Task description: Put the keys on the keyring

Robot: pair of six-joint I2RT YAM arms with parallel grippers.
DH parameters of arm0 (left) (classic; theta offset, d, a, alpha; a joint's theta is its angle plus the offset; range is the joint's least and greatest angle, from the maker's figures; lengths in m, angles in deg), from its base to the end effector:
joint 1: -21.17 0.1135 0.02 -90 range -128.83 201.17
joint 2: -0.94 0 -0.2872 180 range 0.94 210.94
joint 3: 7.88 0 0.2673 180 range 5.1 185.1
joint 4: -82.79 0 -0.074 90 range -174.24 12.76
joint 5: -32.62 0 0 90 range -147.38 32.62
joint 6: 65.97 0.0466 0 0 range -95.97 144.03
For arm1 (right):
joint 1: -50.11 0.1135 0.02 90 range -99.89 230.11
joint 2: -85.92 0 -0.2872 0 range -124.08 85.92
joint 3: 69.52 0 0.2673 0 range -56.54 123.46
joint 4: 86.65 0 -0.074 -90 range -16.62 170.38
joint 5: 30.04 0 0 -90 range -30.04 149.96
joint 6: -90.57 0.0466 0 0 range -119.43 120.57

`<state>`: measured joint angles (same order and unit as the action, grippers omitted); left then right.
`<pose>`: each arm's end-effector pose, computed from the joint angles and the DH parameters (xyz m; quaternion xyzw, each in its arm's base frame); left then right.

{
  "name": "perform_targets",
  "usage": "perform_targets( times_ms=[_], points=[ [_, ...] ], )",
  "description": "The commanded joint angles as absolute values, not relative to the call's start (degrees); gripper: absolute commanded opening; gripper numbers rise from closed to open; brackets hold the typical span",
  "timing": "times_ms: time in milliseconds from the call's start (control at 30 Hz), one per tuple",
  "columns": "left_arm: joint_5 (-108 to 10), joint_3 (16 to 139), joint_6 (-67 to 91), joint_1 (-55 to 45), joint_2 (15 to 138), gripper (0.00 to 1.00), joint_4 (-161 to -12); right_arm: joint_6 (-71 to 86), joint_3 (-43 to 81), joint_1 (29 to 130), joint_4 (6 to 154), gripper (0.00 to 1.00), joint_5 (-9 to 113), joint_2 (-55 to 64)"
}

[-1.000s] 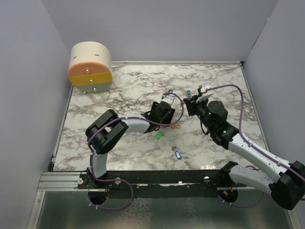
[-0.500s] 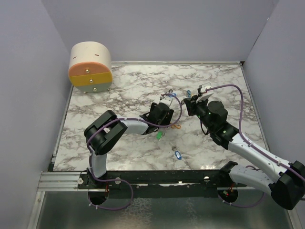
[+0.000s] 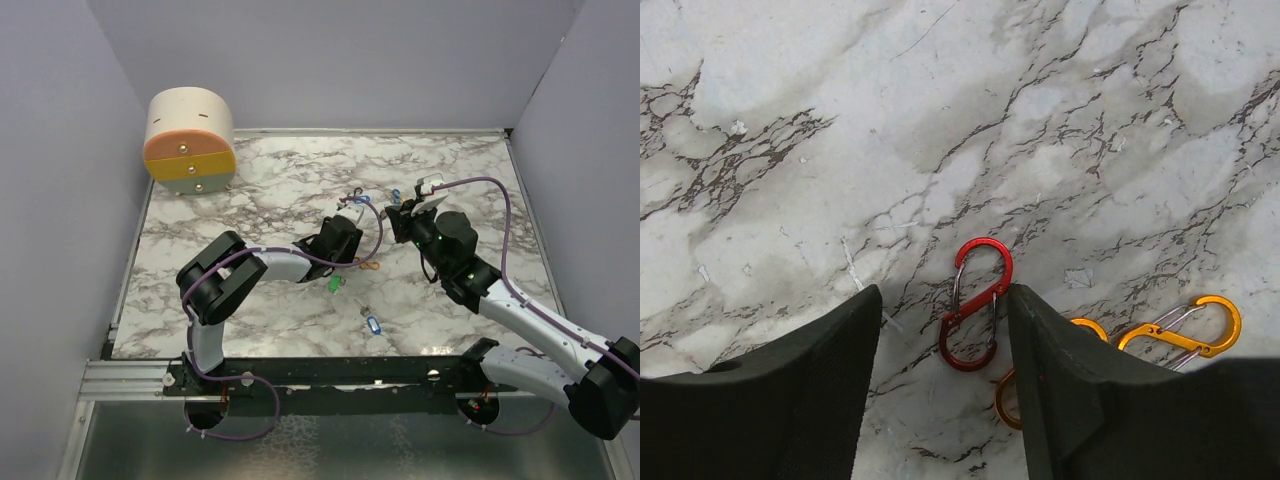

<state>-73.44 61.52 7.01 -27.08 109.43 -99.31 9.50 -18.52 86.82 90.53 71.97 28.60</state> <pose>0.2849 -0.2999 0.1459 0.1785 0.8702 -0.1330 0.4396 0.2051 0.1409 0.3068 -0.1159 0.7512 0.1767 0.6254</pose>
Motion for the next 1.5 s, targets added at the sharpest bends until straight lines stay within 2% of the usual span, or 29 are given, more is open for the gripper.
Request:
perform_targets(
  times_ms=[0, 100, 400, 467, 500, 567, 633, 1033, 1467],
  points=[
    [-70.9, 59.7, 6.5, -27.2, 110.4, 0.52, -96.6, 9.6, -19.1, 87.2, 90.7, 0.01, 73.3, 29.0],
    [-70.8, 59.5, 6.2, -27.2, 110.6, 0.43, -96.6, 9.6, -19.0, 87.2, 90.8, 0.01, 73.3, 28.9],
    [-70.9, 59.1, 5.9, -27.2, 110.4, 0.42, -96.3, 9.6, -19.1, 87.2, 90.7, 0.01, 73.3, 29.0],
    [-70.8, 59.0, 5.8, -27.2, 110.4, 0.34, -96.3, 9.6, -19.2, 87.2, 90.7, 0.01, 73.3, 28.9],
    [-70.8, 59.0, 5.8, -27.2, 110.4, 0.28, -96.3, 9.6, -19.2, 87.2, 90.7, 0.01, 73.3, 28.9],
    [-70.7, 58.9, 5.8, -27.3, 110.5, 0.09, -96.3, 9.6, -19.2, 87.2, 90.8, 0.01, 73.3, 28.9],
    [-70.7, 58.8, 5.7, -27.2, 110.5, 0.00, -96.3, 9.6, -19.1, 87.2, 90.8, 0.01, 73.3, 28.8],
    [-73.1, 57.7, 6.8, -27.2, 102.5, 0.00, -94.3, 9.9, -18.0, 87.2, 90.5, 0.01, 70.1, 23.2],
    [-74.3, 56.4, 5.5, -27.1, 87.5, 0.00, -93.4, 6.0, -20.8, 87.2, 98.7, 0.01, 56.1, 17.8]
  ],
)
